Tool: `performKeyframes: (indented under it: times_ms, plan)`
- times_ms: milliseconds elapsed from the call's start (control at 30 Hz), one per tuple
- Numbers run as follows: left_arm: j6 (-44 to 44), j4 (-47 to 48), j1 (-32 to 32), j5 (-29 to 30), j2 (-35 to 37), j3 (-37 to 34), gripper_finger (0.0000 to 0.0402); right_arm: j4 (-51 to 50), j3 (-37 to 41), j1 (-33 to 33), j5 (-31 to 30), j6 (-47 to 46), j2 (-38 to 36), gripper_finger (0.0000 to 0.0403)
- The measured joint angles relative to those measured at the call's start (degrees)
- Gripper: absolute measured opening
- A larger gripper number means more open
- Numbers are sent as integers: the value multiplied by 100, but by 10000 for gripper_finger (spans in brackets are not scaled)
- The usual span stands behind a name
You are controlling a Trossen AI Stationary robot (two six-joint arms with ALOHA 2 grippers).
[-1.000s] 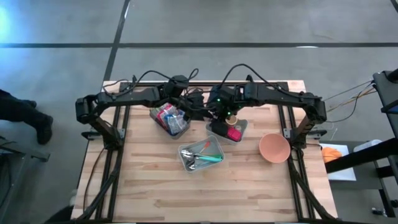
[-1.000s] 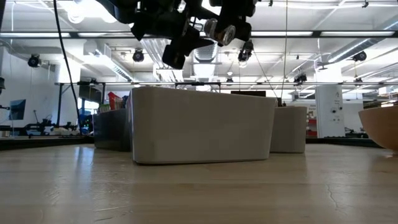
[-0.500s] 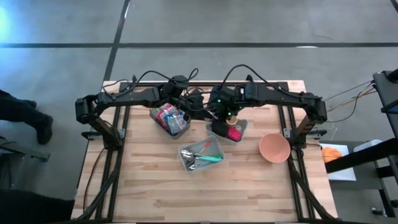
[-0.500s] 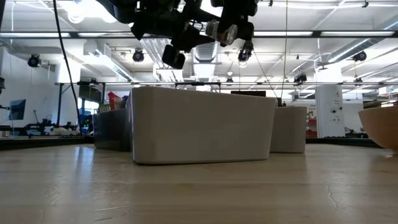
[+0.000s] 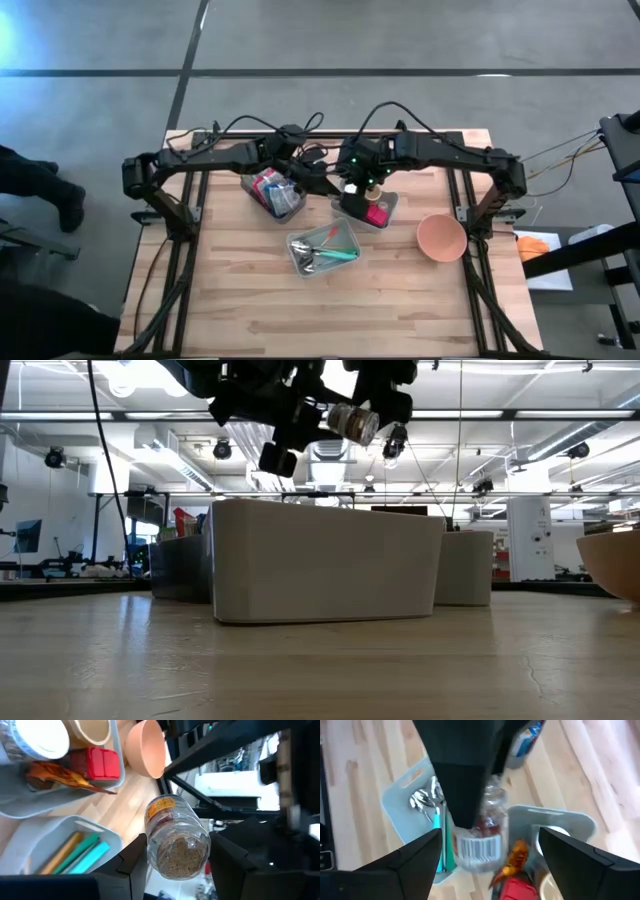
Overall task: Pick & Place Food Item
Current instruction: Put the brown seasoning bottle into the top gray bin
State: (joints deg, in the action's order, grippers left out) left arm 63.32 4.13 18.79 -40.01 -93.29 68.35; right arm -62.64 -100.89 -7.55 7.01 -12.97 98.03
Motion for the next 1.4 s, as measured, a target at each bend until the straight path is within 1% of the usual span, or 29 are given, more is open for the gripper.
performKeyframes:
  times_ms: [133,200,267,367,433,500,600,667,767,933,1067,1100,1300,1400]
  plan:
    - [-326,52,1,15,1,5,160,-293,-120,0,-177,8,-32,333]
    - [-603,293,0,87,1,113,160,-497,-207,0,-306,2,-32,334]
    - [-1068,839,-22,317,1,331,160,-768,-294,2,-444,-22,-33,335]
    - [-2010,1922,-59,843,1,831,160,-1235,-381,2,-695,-164,-56,335]
    - [-2533,2416,-87,1217,1,1145,160,-1521,-390,0,-817,-238,-61,335]
    - [-2938,2659,-108,1465,1,1384,160,-1804,-352,-13,-926,-340,-84,335]
    - [-3327,2727,-141,1704,1,1547,160,-2191,-224,-41,-1014,-523,-139,327]
    - [-3487,2764,-152,1797,2,1541,160,-2357,-77,-73,-1048,-689,-204,305]
    - [-3721,2767,-165,1908,2,1441,160,-2468,213,-117,-1097,-927,-303,249]
    - [-4307,2710,-271,2276,4,1230,160,-2433,888,-209,-1207,-1221,-519,128]
    - [-4835,2677,-415,2608,1,1129,160,-2265,1625,-354,-1156,-1492,-703,31]
    - [-4986,2659,-455,2688,4,1105,160,-2149,1807,-402,-1151,-1600,-759,21]
    - [-5841,2642,-689,3300,4,1102,160,-1495,2753,-696,-802,-2068,-950,9]
    - [-6079,2590,-747,3407,-50,1100,160,-1145,3088,-772,-562,-2221,-1012,8]
